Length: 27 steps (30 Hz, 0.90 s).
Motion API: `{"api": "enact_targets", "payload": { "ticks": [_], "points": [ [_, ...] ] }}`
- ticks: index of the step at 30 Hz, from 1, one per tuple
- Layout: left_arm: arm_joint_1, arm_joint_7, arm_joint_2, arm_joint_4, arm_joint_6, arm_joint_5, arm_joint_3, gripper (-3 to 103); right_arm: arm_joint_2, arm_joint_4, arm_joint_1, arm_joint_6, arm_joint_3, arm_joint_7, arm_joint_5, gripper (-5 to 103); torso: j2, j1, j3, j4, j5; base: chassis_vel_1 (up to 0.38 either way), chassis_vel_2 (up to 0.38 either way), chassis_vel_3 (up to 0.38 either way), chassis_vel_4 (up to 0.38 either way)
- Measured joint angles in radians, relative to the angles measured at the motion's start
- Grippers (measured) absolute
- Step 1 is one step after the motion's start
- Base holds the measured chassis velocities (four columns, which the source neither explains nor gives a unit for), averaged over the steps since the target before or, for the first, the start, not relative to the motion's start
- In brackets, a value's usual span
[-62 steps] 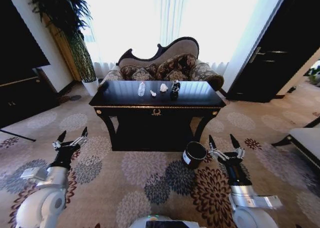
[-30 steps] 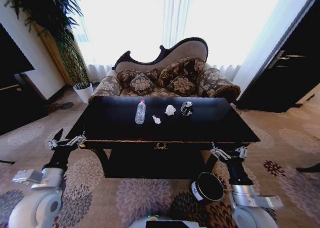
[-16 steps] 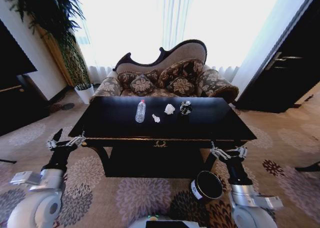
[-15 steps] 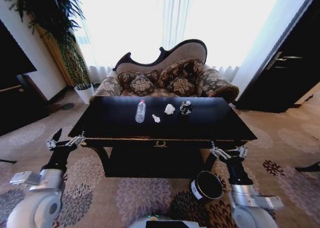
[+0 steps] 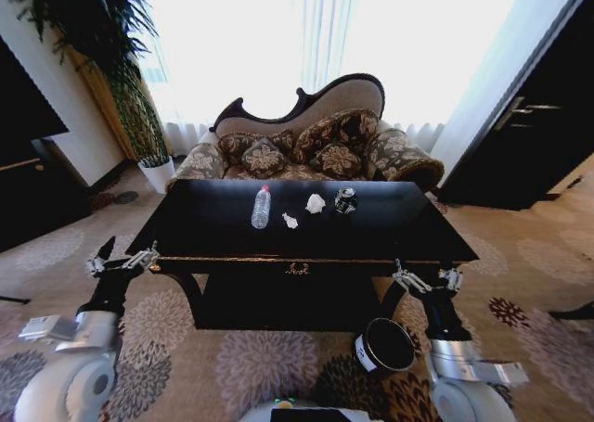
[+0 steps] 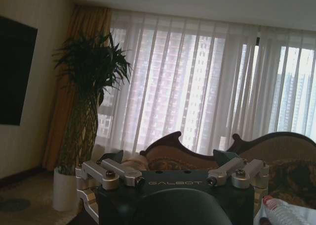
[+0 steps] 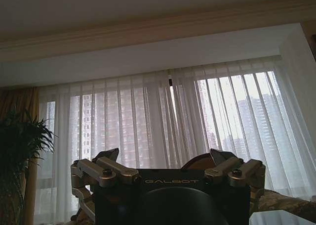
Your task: Move to the front of the table and place the trash on the table into the trash bin.
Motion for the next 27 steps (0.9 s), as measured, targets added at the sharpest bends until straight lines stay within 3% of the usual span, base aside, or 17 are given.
{"api": "enact_targets", "payload": {
  "ticks": [4,7,13,17,24,27],
  "points": [
    [-0.027,-0.063,0.023,-0.031,0.049,-0.066,0.029,100,0.003,0.016,-0.006,-0.001,-0.009,0.000,-0.010,100,0.000,0.000,0.000,0.0002,-0.0001,0.000,0.000,0.000,0.000],
    [-0.059,-0.162,0.076,-0.099,0.128,-0.187,0.099,100,0.012,0.033,-0.013,-0.002,-0.040,-0.001,-0.029,100,0.000,0.000,0.000,0.0002,0.0001,0.000,0.000,0.000,0.000],
    [-0.136,-0.190,0.165,-0.077,0.174,-0.192,0.153,100,0.046,0.044,-0.031,0.021,-0.115,-0.004,-0.112,100,0.000,0.000,0.000,0.0002,0.0000,0.000,0.000,0.000,0.000],
    [-0.257,-0.193,0.258,0.041,0.194,-0.211,0.211,100,0.098,0.052,-0.052,0.063,-0.204,0.003,-0.218,100,0.000,0.000,0.000,0.0002,-0.0005,0.000,0.000,0.000,0.000],
    [-0.413,-0.224,0.334,0.164,0.219,-0.291,0.323,100,0.109,0.046,-0.055,0.056,-0.250,0.004,-0.239,100,0.000,0.000,0.000,0.0001,0.0000,0.000,0.000,0.000,0.000],
    [-0.500,-0.239,0.352,0.228,0.234,-0.303,0.415,100,0.148,0.055,-0.080,0.052,-0.330,0.015,-0.253,100,0.000,0.000,0.000,0.0001,0.0000,0.000,0.000,0.000,0.000]
  ]
}}
